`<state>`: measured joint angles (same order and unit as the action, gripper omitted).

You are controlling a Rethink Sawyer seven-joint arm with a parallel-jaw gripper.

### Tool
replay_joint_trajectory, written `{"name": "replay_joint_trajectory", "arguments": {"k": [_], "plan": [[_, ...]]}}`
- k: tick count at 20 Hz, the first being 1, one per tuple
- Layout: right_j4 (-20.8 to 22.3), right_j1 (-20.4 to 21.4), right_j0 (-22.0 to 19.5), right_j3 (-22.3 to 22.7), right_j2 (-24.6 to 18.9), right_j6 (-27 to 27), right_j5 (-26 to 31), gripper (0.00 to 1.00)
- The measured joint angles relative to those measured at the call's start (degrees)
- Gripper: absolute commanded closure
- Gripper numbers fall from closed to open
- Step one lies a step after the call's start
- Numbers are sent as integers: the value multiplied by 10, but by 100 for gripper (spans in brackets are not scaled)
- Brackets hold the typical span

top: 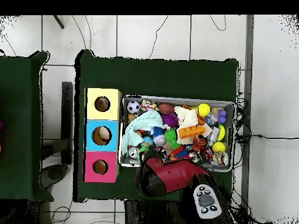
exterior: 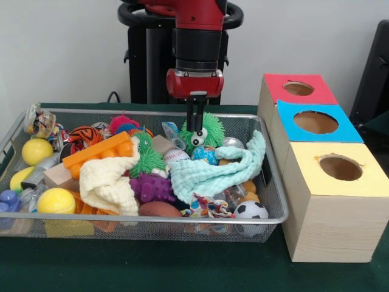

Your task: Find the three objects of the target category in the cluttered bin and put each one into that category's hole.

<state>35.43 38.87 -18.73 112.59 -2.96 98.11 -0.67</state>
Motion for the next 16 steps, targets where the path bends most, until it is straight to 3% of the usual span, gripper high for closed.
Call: {"name": "replay_joint_trajectory", "arguments": {"k": [8,16], "plan": [[0,-2,-3,0,-6,0,0,100],[0,-23,24,-8,-7,0,0,100]]}}
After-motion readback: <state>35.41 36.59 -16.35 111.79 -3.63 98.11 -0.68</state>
